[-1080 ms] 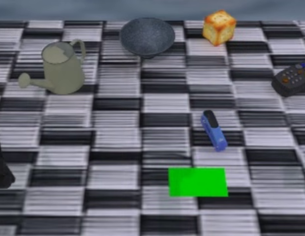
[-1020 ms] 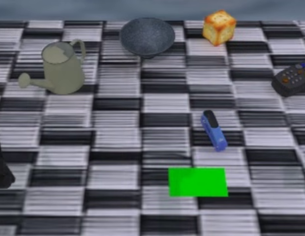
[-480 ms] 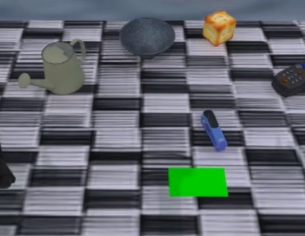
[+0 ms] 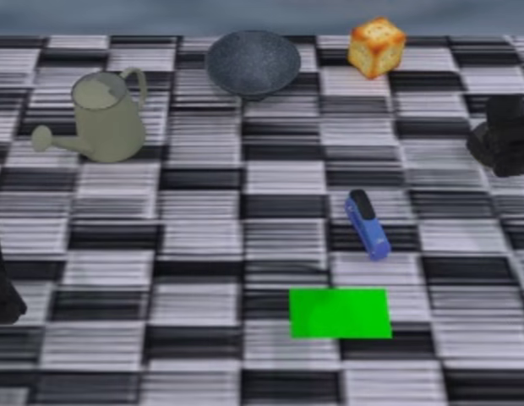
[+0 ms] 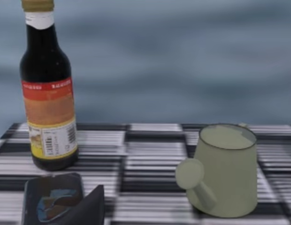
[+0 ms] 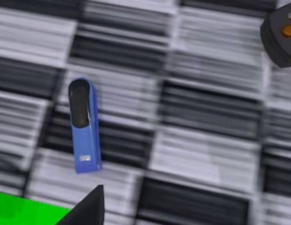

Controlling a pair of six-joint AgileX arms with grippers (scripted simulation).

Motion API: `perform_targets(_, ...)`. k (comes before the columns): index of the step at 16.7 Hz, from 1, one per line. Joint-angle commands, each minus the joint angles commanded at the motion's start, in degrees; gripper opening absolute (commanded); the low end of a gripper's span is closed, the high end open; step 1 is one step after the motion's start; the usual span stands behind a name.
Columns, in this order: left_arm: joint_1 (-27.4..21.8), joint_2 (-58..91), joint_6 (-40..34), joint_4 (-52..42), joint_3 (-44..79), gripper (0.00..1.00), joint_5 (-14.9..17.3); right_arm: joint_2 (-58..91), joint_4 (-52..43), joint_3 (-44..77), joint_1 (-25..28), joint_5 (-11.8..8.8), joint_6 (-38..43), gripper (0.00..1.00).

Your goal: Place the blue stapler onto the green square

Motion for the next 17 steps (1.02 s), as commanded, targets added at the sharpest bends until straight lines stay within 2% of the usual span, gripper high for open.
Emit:
perform_targets(4,0.0,0.0,0.0,0.0,0.0,1.0,0.0,24.83,-14.25,19.71,5.0,-0.15,1.58,1.0)
perform_targets(8,0.0,0.0,0.0,0.0,0.0,1.0,0.0,42.59,-24.95,36.3,9.07,-0.2,2.88,1.0)
perform_targets(12,0.0,0.0,0.0,0.0,0.0,1.0,0.0,53.04,-31.01,47.72,11.62,-0.09,3.7,1.0)
perform_targets(17,0.0,0.0,0.0,0.0,0.0,1.0,0.0,55.75,-32.39,50.53,12.23,-0.02,3.91,1.0)
